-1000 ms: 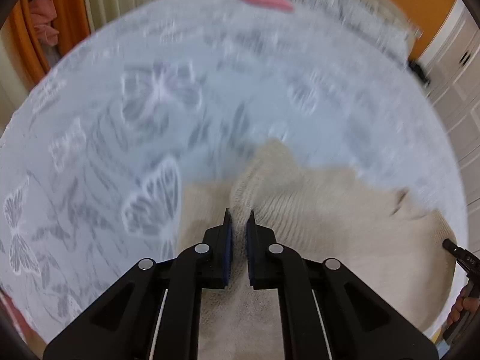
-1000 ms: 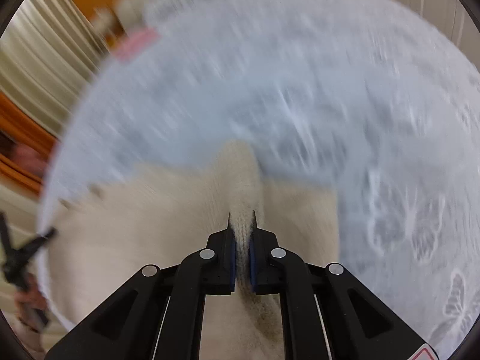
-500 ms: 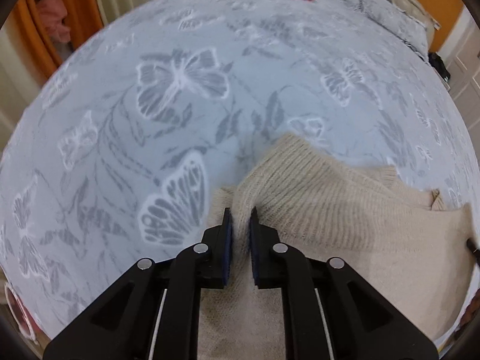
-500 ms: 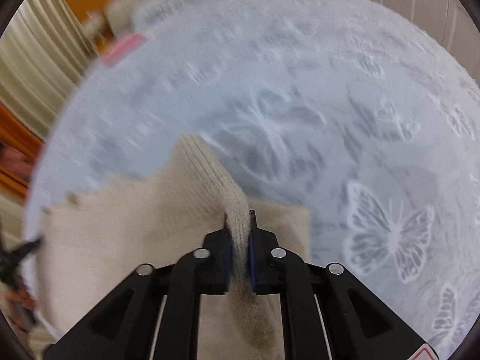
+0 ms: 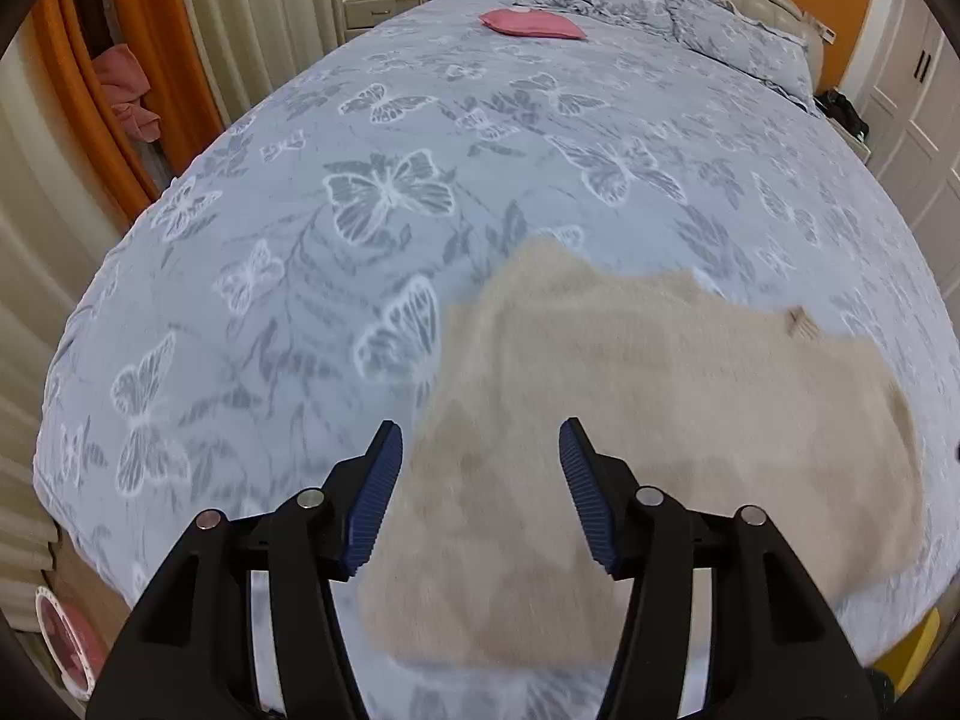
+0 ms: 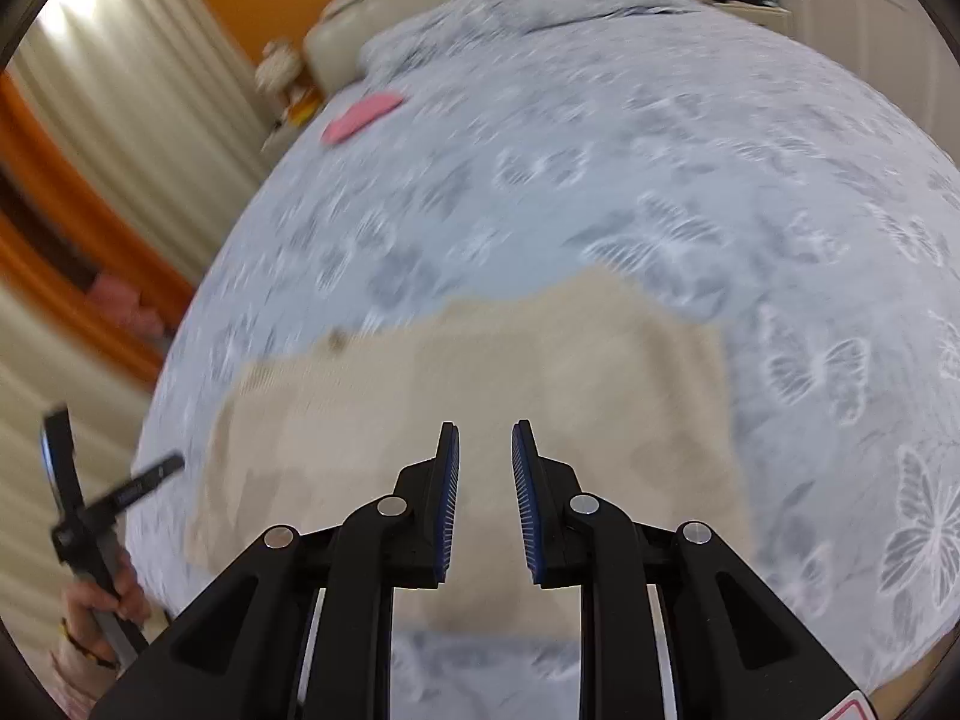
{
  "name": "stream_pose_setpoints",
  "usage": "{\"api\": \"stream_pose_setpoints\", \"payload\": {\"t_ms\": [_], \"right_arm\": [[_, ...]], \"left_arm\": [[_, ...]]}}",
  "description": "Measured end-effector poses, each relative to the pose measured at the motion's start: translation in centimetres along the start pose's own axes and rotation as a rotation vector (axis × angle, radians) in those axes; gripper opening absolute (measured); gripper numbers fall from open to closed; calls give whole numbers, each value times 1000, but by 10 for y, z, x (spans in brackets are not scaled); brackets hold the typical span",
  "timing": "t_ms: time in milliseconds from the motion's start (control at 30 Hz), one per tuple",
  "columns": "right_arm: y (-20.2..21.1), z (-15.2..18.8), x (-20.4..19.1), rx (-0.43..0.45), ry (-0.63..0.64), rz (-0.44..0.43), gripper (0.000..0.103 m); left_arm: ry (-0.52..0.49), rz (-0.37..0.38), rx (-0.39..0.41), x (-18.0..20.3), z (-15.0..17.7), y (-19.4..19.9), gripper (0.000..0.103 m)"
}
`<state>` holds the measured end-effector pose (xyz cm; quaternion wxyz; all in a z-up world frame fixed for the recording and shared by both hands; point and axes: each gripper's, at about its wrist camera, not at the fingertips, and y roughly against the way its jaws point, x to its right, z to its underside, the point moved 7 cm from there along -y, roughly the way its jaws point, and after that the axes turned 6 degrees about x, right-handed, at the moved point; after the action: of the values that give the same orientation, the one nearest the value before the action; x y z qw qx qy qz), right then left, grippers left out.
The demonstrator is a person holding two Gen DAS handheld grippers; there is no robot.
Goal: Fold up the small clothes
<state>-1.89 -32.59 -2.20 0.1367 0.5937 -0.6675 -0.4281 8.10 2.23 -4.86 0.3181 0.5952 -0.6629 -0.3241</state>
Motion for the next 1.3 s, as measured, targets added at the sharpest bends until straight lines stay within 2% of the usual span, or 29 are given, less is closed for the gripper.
{"api": "stream_pose_setpoints", "payload": {"t_ms": [133,200,333,400,467,567,667,700,800,867,967,1067,1133,1167,1233,1267,1300], "right_arm": [[-18,26,-30,-74,80,2,20],[-24,32,-25,-91,89,47,20],[-27,40,22,-129,40,173,20],[-20,50,62,-155,-64,213,20],[-15,60,91,-171,-115,249,20],[-39,89,127,-286,-67,306,11],[-27,79,123,-255,-76,297,12],[-21,73,119,-234,-89,290,16],[-5,56,95,-166,-71,217,18],[-7,52,81,-172,-70,173,18],[-17,50,60,-191,-84,97,18],[-28,50,33,-209,-20,69,18],[-41,51,16,-223,50,70,18],[-52,54,22,-242,91,115,20],[-66,62,54,-290,110,273,19],[-69,66,72,-298,81,283,15],[-64,65,80,-277,6,218,14]], "left_arm": [[-5,-1,-9,4,15,9,56],[6,3,-19,4,24,11,58],[14,-8,-40,0,37,7,59],[7,-14,-46,-1,42,5,59],[1,-17,-48,-1,46,3,59],[3,-19,-66,0,52,-4,59],[16,-13,-92,1,59,-8,59],[18,-15,-95,0,61,-8,59],[43,-14,-110,-8,67,-12,63],[77,-3,-154,-13,73,-20,63],[84,-6,-170,-15,74,-26,63],[93,-8,-191,-15,76,-32,63],[105,-7,-205,-16,78,-36,63],[109,-6,-209,-17,79,-38,63],[116,-2,-214,-18,80,-38,64],[126,2,-216,-21,80,-38,67],[135,1,-216,-23,80,-37,71]]}}
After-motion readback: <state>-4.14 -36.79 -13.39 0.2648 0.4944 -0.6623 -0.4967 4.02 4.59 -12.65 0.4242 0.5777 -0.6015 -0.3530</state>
